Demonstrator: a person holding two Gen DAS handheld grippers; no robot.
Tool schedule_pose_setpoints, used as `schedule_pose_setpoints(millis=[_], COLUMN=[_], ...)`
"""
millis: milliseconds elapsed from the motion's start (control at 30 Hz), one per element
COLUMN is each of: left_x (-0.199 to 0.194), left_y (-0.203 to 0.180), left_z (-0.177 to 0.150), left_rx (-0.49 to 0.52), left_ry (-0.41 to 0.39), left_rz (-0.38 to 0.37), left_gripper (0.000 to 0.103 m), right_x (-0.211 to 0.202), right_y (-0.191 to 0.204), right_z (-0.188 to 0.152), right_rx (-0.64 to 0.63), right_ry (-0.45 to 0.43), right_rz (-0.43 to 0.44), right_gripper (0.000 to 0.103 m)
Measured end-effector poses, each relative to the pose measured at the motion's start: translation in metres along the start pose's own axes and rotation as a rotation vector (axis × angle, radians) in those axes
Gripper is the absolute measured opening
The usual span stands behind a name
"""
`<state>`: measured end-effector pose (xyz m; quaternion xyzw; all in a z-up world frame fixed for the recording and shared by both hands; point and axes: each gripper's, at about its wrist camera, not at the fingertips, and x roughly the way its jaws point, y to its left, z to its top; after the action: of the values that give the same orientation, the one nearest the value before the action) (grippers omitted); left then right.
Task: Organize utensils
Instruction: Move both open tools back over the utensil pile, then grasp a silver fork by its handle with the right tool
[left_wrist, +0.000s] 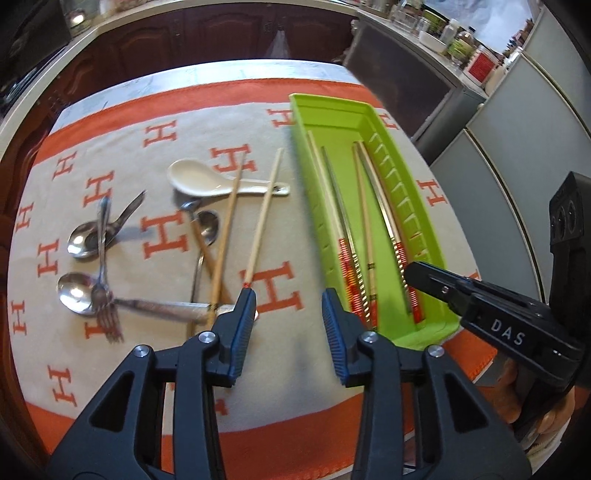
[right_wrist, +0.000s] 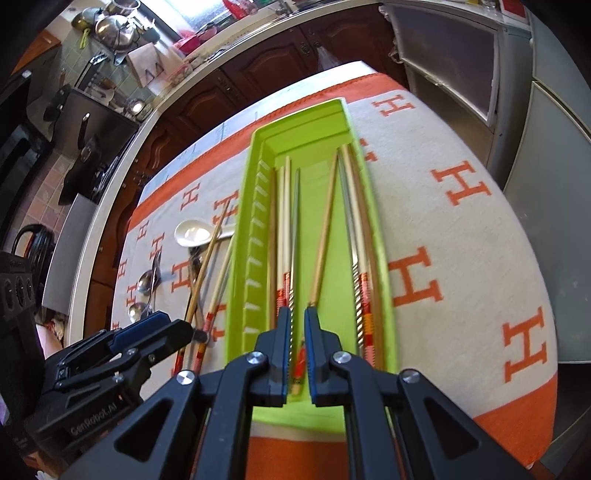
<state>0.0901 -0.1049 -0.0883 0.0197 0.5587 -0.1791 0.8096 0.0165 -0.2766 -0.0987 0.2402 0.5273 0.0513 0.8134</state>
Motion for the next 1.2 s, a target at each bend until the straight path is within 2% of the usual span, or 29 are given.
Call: schedule_pose_setpoints(millis=[367, 800, 967, 1200], left_x=[-0.024, -0.042, -0.042, -0.039], left_y=[0.058, 0.155, 0.189, 0.21], left_z=[-0.037, -0.083, -0.094, -0.093], left_rx=[-0.072, -0.249, -0.324, -0.362], left_ry=[-0.028, -0.041, -0.037, -0.051], left_rz=[0.076, 0.135, 0.132, 0.112], left_gripper=[0.034, 0.034, 0.034, 0.034], right_x=[0.007, 0.032, 0.043, 0.069], right_y=[0.05, 0.117, 0.138, 0.171], right_z=[-0.017, -0.023, -0.02, -0.007], right_rx=[-0.109, -0.23, -0.251, -0.267], right_ry=[0.036, 0.105, 0.122, 0.169], right_rz=[0.021, 0.056, 0.086, 0.172], right_gripper=[0.007, 0.007, 0.017, 0.017])
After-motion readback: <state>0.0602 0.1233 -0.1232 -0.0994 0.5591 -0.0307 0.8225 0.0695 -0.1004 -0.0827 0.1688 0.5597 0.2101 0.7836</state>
